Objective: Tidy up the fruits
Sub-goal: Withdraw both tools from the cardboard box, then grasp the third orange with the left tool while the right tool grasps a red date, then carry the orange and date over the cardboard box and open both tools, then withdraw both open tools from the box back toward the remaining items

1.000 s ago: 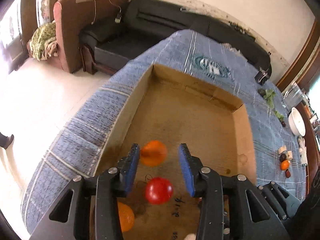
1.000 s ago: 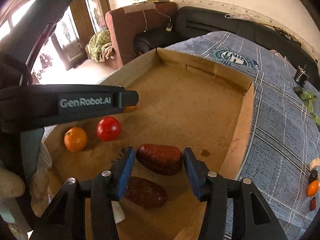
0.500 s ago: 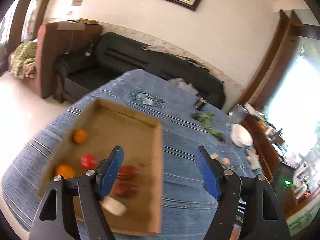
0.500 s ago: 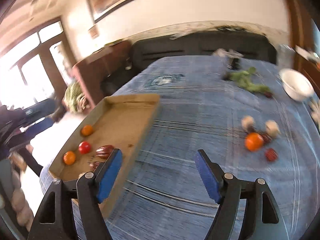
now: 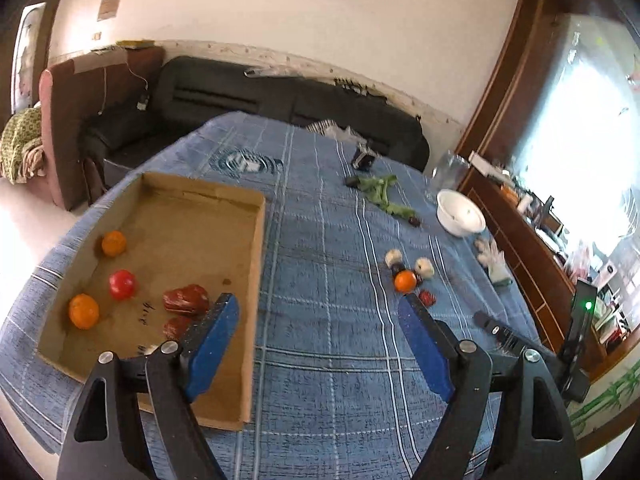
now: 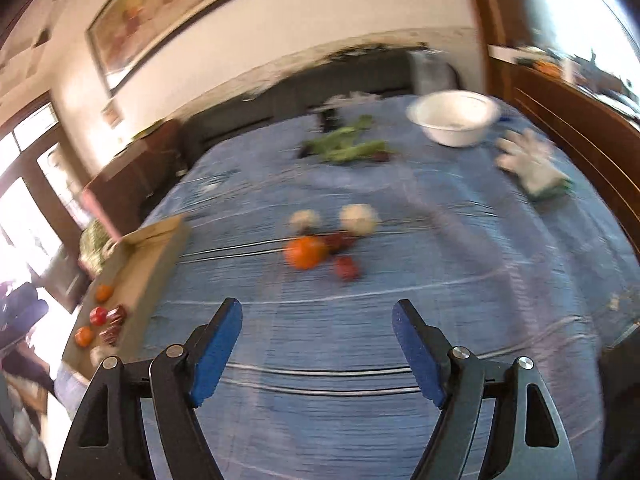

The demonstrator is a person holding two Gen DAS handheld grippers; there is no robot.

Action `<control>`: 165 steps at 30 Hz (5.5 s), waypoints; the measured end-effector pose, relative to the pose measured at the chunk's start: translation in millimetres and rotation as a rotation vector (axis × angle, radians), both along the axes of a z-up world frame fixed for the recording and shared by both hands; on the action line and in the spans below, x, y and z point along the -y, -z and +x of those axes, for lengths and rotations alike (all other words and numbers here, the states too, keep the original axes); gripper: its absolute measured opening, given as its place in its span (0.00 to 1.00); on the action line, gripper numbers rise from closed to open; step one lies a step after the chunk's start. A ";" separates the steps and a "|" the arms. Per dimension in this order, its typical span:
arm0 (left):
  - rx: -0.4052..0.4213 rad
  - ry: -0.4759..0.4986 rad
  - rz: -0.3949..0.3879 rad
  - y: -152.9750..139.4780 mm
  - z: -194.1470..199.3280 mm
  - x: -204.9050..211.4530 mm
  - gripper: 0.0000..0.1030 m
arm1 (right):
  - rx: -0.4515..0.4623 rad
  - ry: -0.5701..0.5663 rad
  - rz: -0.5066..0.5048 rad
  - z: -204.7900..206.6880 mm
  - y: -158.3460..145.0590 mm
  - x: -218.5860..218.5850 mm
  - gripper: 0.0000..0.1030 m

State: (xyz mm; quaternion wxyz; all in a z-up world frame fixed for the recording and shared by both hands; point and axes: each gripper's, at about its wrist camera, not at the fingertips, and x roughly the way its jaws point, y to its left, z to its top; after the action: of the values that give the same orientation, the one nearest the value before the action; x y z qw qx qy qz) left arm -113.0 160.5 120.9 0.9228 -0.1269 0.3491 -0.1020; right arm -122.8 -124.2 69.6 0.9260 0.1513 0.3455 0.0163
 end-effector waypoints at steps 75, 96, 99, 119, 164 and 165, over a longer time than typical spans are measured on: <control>-0.058 0.214 -0.013 71.2 118.3 113.9 0.29 | 0.006 -0.106 -0.022 84.0 24.2 5.2 0.22; -0.222 -0.191 0.113 60.0 125.5 -137.7 0.30 | -0.026 -0.551 -0.047 107.6 -14.9 -225.1 0.23; -0.245 -0.190 0.110 66.3 134.2 -144.8 0.30 | -0.071 -0.598 -0.063 122.5 0.5 -262.6 0.23; -0.193 -0.277 0.043 43.8 113.8 -167.3 0.54 | -0.045 -0.678 -0.211 123.4 19.0 -329.0 0.44; -0.067 0.127 0.053 29.9 56.8 69.8 0.78 | -0.011 0.097 0.010 25.1 0.5 73.4 0.95; -0.081 0.129 0.058 35.7 62.7 73.5 0.78 | -0.021 0.090 0.010 32.1 1.7 71.6 0.93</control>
State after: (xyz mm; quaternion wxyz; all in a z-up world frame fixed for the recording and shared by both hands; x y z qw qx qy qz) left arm -50.4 87.0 85.2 0.9028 -0.0811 0.3964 -0.1459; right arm -90.7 -195.8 67.8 0.9213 0.1716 0.3481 -0.0251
